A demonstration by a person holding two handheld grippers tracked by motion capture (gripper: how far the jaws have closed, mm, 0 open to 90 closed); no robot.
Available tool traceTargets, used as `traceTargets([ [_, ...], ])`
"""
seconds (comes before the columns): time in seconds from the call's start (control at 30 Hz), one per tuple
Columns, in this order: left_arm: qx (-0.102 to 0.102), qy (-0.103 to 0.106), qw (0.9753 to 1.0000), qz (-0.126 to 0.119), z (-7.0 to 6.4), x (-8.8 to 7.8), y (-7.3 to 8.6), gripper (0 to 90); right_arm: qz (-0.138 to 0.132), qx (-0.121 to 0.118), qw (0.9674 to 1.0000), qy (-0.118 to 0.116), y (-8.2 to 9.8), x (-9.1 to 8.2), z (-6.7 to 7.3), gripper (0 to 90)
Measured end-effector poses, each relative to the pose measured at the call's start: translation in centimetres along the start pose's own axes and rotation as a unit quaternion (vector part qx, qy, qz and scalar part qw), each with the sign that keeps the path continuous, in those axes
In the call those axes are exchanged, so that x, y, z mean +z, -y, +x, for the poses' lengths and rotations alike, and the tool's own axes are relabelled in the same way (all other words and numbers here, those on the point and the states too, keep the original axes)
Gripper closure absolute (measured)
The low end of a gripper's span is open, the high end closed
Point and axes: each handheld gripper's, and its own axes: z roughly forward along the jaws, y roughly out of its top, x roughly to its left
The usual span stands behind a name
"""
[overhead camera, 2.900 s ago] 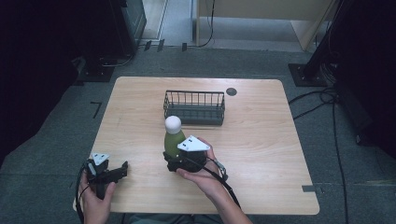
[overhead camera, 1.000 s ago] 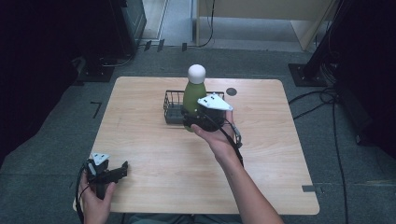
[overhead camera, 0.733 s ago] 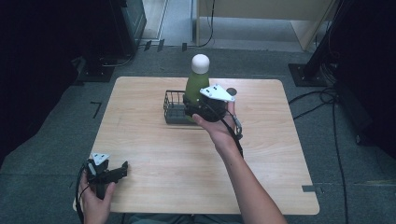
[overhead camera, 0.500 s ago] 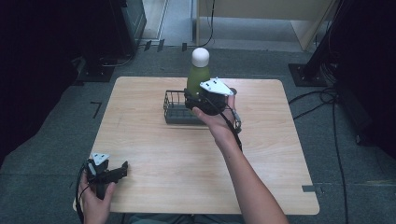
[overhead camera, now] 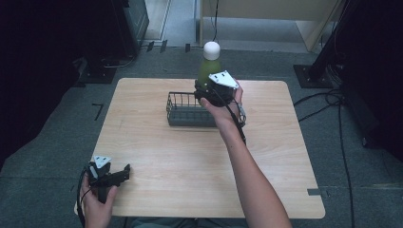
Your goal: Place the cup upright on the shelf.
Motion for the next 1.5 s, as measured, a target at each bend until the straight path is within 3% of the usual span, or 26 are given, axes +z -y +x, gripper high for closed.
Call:
traceTargets([
  [0.47,0.0,0.0,1.0,0.0,0.0,0.0,0.0,7.2,0.041,0.013,0.9987,0.026,2.3,2.1,-2.5,20.1],
  [0.87,0.0,0.0,1.0,0.0,0.0,0.0,0.0,7.2,0.068,0.013,0.9975,0.015,4.4,3.0,-2.5,20.1],
  [1.1,0.0,0.0,1.0,0.0,0.0,0.0,0.0,7.2,0.064,0.011,0.9978,0.014,4.6,2.9,-2.4,19.7],
  [1.3,-0.001,0.0,1.0,0.0,0.0,0.0,0.0,7.2,0.08,0.01,0.9967,0.01,4.6,2.6,-2.4,18.9],
  [1.5,-0.001,0.0,1.0,0.0,0.0,0.0,0.0,7.2,0.093,0.048,0.9945,-0.01,4.4,2.1,-2.8,14.7],
])
